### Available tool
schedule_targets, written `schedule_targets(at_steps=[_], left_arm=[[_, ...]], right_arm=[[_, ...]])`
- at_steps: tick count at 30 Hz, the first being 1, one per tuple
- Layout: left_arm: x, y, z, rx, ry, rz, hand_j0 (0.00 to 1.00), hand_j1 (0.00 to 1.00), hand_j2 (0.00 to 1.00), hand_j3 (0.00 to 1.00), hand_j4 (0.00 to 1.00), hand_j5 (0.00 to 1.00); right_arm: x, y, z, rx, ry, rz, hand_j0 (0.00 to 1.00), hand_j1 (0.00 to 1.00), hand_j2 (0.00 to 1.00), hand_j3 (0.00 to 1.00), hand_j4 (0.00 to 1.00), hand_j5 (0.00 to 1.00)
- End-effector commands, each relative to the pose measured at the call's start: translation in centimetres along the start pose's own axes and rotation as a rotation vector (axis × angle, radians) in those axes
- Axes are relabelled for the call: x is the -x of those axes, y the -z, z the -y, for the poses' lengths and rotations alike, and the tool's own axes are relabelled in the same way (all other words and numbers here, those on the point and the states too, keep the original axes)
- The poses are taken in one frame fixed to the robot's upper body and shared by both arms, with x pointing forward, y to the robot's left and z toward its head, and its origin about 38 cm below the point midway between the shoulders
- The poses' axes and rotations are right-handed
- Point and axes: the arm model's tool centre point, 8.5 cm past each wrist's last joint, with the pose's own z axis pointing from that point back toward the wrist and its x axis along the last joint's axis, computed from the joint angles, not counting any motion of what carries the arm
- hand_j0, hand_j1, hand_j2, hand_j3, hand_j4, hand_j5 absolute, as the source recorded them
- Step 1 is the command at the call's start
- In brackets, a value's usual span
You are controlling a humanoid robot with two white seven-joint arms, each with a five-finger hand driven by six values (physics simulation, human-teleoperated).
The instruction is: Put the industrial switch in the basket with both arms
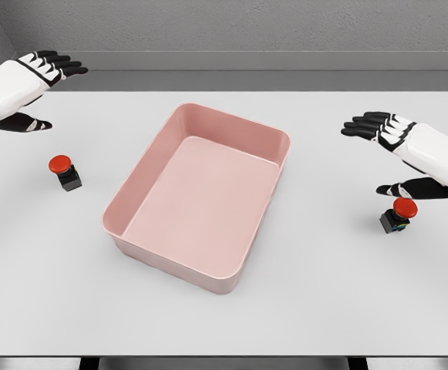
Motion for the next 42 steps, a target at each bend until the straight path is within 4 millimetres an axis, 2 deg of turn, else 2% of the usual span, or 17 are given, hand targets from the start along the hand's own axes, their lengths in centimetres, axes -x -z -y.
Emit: schedule_targets(at_steps=[1, 4, 7, 8, 11, 15, 20, 22, 24, 27, 33, 42], left_arm=[[0.0, 0.0, -0.1, -0.005, -0.004, 0.001, 1.00, 1.00, 1.00, 1.00, 1.00, 1.00], [0.0, -0.3, 0.0, 0.003, -0.003, 0.000, 1.00, 1.00, 1.00, 1.00, 1.00, 1.00], [0.5, -1.5, -0.3, 0.022, 0.002, -0.010, 1.00, 1.00, 1.00, 1.00, 1.00, 1.00], [0.3, -2.0, -0.3, 0.038, 0.012, -0.004, 1.00, 1.00, 1.00, 1.00, 1.00, 1.00], [0.3, -2.9, -0.8, 0.068, 0.030, 0.006, 1.00, 1.00, 1.00, 1.00, 1.00, 1.00], [0.0, -4.3, -1.1, 0.107, 0.056, 0.015, 1.00, 1.00, 1.00, 1.00, 1.00, 1.00], [-0.5, -5.8, 0.2, 0.172, 0.053, 0.022, 1.00, 1.00, 1.00, 1.00, 1.00, 1.00], [-0.5, -5.8, 0.5, 0.181, 0.050, 0.022, 1.00, 1.00, 1.00, 1.00, 1.00, 1.00], [-1.1, -5.5, 1.6, 0.201, 0.033, 0.038, 1.00, 1.00, 1.00, 1.00, 1.00, 1.00], [-1.3, -5.5, 2.8, 0.233, 0.023, 0.047, 1.00, 1.00, 1.00, 1.00, 1.00, 1.00], [-1.9, -5.4, 4.2, 0.276, 0.011, 0.066, 1.00, 1.00, 1.00, 1.00, 1.00, 1.00], [-2.8, -4.1, 5.8, 0.346, 0.015, 0.112, 1.00, 1.00, 1.00, 1.00, 1.00, 1.00]], right_arm=[[0.0, 0.0, 0.2, 0.004, 0.001, -0.001, 1.00, 1.00, 1.00, 1.00, 1.00, 1.00], [0.0, -0.1, 0.1, 0.013, 0.012, -0.002, 1.00, 1.00, 1.00, 1.00, 1.00, 1.00], [0.0, -0.2, 0.1, 0.005, 0.005, -0.004, 1.00, 1.00, 1.00, 1.00, 1.00, 1.00], [0.1, -0.3, 0.5, -0.014, -0.015, -0.008, 1.00, 1.00, 1.00, 1.00, 1.00, 1.00], [0.5, -1.0, 0.7, -0.215, -0.067, -0.033, 1.00, 1.00, 1.00, 1.00, 1.00, 1.00], [0.7, -1.5, 1.3, -0.246, -0.084, -0.045, 1.00, 1.00, 1.00, 1.00, 1.00, 1.00], [0.7, -2.1, 0.3, -0.279, -0.065, -0.053, 1.00, 1.00, 1.00, 1.00, 1.00, 1.00], [0.7, -2.4, -0.2, -0.297, -0.055, -0.059, 1.00, 1.00, 1.00, 1.00, 1.00, 1.00], [0.7, -2.7, -0.8, -0.309, -0.042, -0.062, 1.00, 1.00, 1.00, 1.00, 1.00, 1.00], [0.8, -3.0, -0.2, -0.324, -0.061, -0.071, 1.00, 1.00, 1.00, 1.00, 1.00, 1.00], [1.2, -3.3, -1.0, -0.360, -0.083, -0.087, 1.00, 1.00, 1.00, 1.00, 1.00, 1.00], [4.5, -6.3, -3.0, -0.423, -0.053, -0.246, 1.00, 1.00, 1.00, 1.00, 1.00, 1.00]])
